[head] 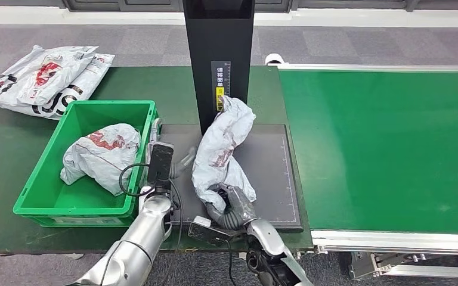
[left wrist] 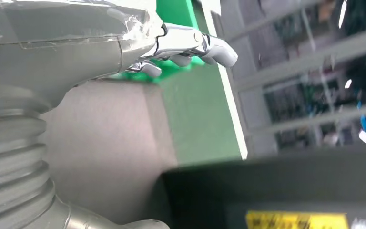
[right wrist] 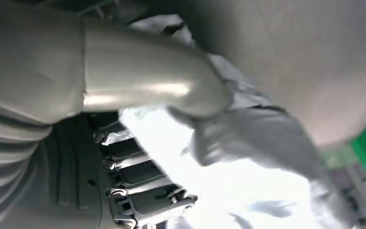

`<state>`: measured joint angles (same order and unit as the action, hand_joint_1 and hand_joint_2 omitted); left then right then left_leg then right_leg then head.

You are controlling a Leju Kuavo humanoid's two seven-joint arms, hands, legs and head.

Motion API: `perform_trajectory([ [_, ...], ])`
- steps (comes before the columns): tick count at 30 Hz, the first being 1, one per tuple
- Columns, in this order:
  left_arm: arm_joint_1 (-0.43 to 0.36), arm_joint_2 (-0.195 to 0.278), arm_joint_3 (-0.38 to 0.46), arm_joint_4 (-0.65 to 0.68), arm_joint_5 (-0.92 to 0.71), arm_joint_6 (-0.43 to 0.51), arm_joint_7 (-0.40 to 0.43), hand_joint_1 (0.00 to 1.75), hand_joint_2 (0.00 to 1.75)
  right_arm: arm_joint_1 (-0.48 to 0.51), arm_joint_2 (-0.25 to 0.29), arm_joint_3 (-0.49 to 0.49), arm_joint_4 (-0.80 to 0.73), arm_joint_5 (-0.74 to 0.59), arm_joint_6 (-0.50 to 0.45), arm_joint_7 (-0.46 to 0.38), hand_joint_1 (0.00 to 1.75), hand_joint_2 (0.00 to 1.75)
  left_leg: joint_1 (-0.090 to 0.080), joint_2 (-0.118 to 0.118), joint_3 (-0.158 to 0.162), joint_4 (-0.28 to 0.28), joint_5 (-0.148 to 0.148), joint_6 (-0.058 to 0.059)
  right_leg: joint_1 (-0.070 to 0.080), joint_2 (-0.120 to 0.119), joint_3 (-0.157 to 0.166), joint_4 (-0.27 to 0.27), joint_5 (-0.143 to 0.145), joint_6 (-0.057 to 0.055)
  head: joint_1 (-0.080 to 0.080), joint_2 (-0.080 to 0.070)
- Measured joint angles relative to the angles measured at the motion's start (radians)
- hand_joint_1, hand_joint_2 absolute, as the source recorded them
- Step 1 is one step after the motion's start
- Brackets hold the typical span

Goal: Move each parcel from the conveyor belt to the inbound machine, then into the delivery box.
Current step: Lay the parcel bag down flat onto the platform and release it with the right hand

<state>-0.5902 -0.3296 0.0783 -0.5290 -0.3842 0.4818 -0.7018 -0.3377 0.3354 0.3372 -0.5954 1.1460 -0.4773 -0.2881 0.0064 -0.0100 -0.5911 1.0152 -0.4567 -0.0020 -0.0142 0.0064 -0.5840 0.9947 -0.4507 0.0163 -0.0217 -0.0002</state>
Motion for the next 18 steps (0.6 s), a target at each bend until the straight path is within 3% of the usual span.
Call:
perform_trajectory([
  [5,0.03,0.0,-0.009,-0.072,0.026,0.024,0.0,0.0,1.75,0.015,-0.017,-0.001,-0.043,-0.052,-0.015,-0.021,0.0,1.75,0.0,-0.001,-0.001,0.0,0.0,0.0,0.0,0.0,0.0,0.0,0.0,0.0,0.0,0.0],
  [11,0.076,0.016,-0.116,-0.179,0.094,0.172,0.0,0.0,1.75,0.052,-0.036,-0.07,-0.187,-0.332,-0.004,-0.136,0.0,1.75,-0.001,-0.002,-0.002,0.0,0.0,0.0,-0.001,-0.001,-0.001,0.0,0.0,0.0,0.0,0.0],
  [18,0.086,0.028,-0.191,-0.2,0.014,0.212,0.0,0.0,1.75,0.084,-0.051,-0.161,-0.341,-0.502,0.006,-0.204,0.0,1.75,-0.001,-0.001,-0.002,0.0,0.0,0.0,-0.001,-0.001,-0.001,0.0,0.0,0.0,0.0,0.0],
])
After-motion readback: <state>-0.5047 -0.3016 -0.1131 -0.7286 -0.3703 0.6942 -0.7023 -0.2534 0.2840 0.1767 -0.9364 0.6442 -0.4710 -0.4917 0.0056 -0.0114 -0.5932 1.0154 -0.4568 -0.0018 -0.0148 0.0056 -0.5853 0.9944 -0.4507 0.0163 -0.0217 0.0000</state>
